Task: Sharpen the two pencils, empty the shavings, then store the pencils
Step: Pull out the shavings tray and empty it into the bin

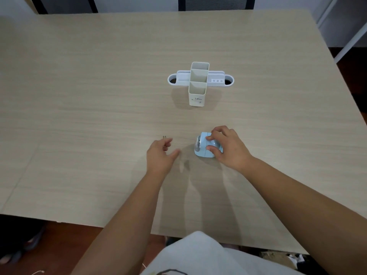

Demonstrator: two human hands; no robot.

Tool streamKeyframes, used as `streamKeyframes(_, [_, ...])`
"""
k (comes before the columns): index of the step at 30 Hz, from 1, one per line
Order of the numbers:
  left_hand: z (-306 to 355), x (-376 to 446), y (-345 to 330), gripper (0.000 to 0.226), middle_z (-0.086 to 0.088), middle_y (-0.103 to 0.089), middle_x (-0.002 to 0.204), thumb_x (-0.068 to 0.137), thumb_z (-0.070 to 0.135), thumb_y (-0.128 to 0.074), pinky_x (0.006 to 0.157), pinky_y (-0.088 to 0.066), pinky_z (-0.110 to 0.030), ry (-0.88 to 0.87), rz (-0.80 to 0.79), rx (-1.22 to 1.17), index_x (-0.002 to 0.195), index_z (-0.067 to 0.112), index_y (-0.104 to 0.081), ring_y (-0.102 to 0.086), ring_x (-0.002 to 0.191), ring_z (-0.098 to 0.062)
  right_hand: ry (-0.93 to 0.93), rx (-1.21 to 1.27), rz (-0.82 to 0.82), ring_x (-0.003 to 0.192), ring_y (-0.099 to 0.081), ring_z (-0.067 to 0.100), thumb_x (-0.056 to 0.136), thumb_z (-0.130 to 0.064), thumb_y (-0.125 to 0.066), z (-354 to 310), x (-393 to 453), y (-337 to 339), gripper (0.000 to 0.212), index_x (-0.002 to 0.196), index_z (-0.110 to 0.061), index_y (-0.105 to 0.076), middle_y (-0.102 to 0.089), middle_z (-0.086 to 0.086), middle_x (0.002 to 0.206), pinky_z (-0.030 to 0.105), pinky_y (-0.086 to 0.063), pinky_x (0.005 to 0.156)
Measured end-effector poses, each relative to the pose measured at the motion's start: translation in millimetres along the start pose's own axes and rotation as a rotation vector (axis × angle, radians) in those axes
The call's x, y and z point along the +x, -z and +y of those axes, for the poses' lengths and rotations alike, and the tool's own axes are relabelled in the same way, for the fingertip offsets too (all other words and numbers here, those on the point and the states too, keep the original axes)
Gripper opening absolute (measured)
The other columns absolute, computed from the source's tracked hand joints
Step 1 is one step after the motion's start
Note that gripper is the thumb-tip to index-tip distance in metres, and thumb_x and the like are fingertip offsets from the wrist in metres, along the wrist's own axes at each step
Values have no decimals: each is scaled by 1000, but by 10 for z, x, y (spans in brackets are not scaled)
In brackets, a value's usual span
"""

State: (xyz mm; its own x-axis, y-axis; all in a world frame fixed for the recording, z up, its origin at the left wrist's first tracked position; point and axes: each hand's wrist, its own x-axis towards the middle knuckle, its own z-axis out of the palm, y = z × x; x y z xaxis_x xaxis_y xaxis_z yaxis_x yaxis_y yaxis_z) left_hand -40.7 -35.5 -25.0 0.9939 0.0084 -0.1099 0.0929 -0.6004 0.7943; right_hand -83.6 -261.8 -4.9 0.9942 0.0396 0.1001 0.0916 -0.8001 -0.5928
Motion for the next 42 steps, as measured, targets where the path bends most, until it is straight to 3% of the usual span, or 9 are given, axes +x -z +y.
streamKeyframes(5, [191,9,-189,69,3,-52,118,68,15,-80,77,-43,-15,-114,-310,-42,130,26,-51,-55,97,-12,0,11,-41,94,-48,26,81,-27,-67,25,29,33,28,107,-20,-60,-54,3,116,31,-40,78])
streamKeyframes(11, [203,138,-321,94,5,-50,131,58,17,-88,91,-50,-34,-146,-486,-30,137,30,-40,-54,107,-15,-26,47,-67,97,-48,25,80,-26,-68,20,35,52,29,107,-22,-59,-53,0,117,32,-42,82])
streamKeyframes(16, [257,195,-450,90,6,-59,119,53,13,-90,81,-49,-11,-163,-507,-135,131,27,-49,-59,99,-1,-36,61,-21,104,-45,18,78,-29,-70,-5,-34,73,34,109,-23,-58,-50,2,121,26,-39,88])
streamKeyframes(19, [272,223,-471,79,5,-64,115,52,12,-90,77,-44,-4,-217,-495,-137,122,30,-56,-60,96,2,-73,97,97,81,-51,8,77,-26,-72,79,-297,3,20,93,-20,-62,-57,1,95,20,-41,74])
streamKeyframes(24, [269,237,-446,74,7,-64,112,53,10,-89,81,-47,-11,-208,-520,-167,118,28,-58,-60,96,0,-470,200,-213,67,-55,18,81,-23,-67,220,-516,-222,28,109,-22,-65,-56,-1,67,26,-43,68])
streamKeyframes(27, [280,256,-435,70,7,-64,108,54,9,-89,79,-49,-13,-202,-514,-182,114,28,-59,-62,94,-4,-583,363,-172,64,-47,12,77,-26,-71,305,-359,-293,33,107,-16,-65,-49,-2,64,27,-42,69])
streamKeyframes(30, [282,256,-429,71,5,-64,109,53,11,-89,83,-52,-21,-226,-514,-158,114,29,-59,-62,97,-6,-575,580,-174,66,-53,13,69,-17,-77,332,-201,-267,32,99,-18,-67,-57,-3,67,32,-46,71])
streamKeyframes(34, [302,243,-430,71,7,-65,108,51,14,-90,84,-53,-25,-250,-520,-144,110,36,-59,-62,96,-4,-540,727,-244,93,-68,22,59,-3,-83,365,-28,-234,46,100,-18,-66,-73,10,101,42,-54,90])
streamKeyframes(42, [264,254,-444,74,5,-63,109,50,18,-91,87,-52,-26,-277,-508,-85,115,31,-58,-60,100,-6,-521,549,-254,68,-62,13,52,-14,-88,433,28,-130,47,93,-27,-68,-72,10,83,37,-54,74])
